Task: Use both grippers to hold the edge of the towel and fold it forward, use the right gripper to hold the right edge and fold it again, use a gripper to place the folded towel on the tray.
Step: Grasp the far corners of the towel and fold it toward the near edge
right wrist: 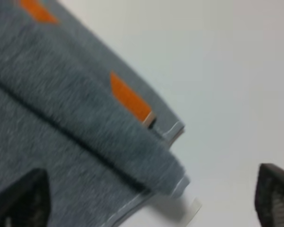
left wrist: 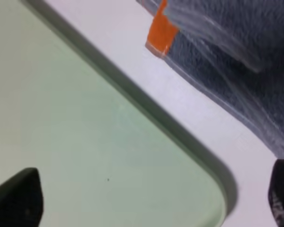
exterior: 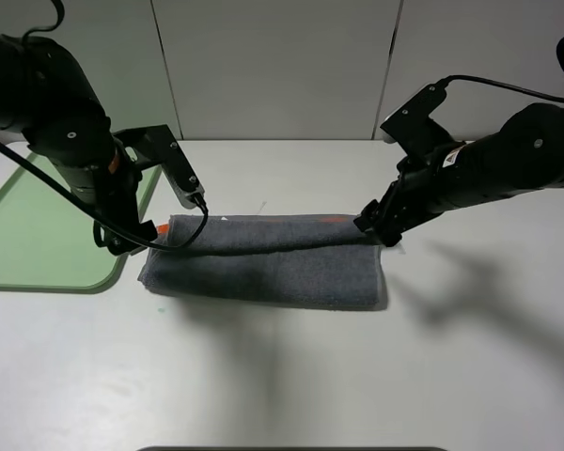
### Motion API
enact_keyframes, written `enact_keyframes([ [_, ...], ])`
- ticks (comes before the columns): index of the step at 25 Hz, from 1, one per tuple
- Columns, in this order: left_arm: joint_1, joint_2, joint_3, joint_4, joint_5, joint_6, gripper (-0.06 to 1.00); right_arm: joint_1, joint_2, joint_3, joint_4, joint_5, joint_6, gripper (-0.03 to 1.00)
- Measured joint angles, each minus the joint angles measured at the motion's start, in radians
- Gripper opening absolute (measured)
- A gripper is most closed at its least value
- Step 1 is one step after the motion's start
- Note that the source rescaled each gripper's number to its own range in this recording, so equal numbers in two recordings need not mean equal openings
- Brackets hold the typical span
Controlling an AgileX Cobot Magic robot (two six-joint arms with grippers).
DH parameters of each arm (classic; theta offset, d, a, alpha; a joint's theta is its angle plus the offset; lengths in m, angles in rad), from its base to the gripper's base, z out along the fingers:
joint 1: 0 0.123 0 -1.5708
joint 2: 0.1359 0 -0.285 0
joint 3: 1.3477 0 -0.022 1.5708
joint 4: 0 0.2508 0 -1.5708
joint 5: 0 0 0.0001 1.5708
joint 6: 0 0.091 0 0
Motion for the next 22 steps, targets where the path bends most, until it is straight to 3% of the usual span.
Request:
enact_keyframes([
  [22,0.000,0.000,0.000,0.001,0.000,0.000,1.00,0.000,0.001,0.000,0.000,0.008,0.000,1.00],
])
